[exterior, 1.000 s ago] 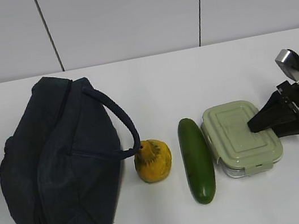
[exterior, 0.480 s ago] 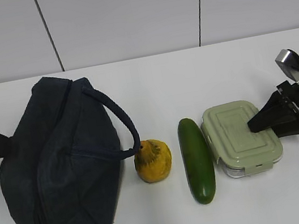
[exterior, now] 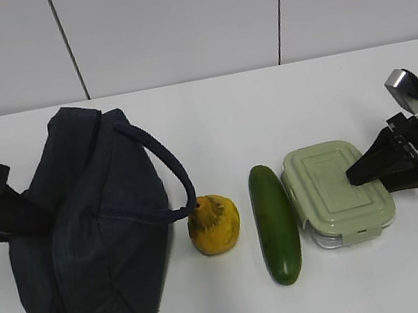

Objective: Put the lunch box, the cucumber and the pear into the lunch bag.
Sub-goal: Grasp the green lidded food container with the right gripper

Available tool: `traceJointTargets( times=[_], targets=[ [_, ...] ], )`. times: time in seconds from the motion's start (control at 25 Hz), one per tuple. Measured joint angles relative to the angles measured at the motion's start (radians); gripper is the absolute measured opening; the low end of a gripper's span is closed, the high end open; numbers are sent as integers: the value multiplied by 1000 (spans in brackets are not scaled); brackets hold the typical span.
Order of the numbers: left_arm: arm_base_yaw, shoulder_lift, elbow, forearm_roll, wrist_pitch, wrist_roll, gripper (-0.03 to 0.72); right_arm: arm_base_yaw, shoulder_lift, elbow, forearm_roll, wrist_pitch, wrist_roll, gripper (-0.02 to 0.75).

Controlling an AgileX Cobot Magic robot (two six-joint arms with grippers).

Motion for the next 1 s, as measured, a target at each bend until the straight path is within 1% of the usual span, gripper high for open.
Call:
traceJointTargets(
  times=[0.04,0.12,0.2,0.36,0.6,0.72,1.0],
  targets=[
    [-4,2,0,0,-5,0,128,0,0,0,0,0,2,379],
    [-6,4,0,1,-9,0,33,0,0,0,0,0,2,379],
    [-6,4,0,4,-13,0,-1,0,0,0,0,0,6,379],
    [-6,4,0,-17,-14,0,-10,0,0,0,0,0,17,379],
    [-8,4,0,-83,-22,0,-12,0,0,0,11,0,27,379],
    [-19,4,0,-90,-42,0,-12,0,0,0,11,0,27,379],
    [-98,57,0,-100,-85,0,-13,0,-15,0,4,-11,40,379]
  ],
)
